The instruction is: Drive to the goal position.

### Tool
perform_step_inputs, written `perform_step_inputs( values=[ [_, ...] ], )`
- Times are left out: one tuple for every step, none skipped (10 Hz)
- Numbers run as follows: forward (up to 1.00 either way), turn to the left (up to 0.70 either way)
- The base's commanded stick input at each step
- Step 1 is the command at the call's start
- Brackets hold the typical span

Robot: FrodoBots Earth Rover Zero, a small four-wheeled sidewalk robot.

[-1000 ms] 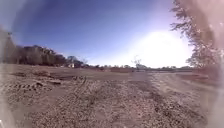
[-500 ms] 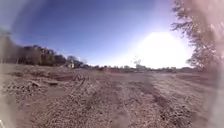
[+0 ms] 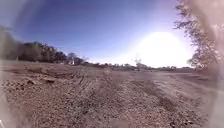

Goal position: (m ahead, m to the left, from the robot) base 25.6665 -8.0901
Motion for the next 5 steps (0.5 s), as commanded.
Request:
perform_step_inputs(
  values=[
    [0.5, 0.0],
    [0.5, 0.0],
    [0.5, 0.0],
    [0.5, 0.0],
    [0.5, 0.0]
  ],
)
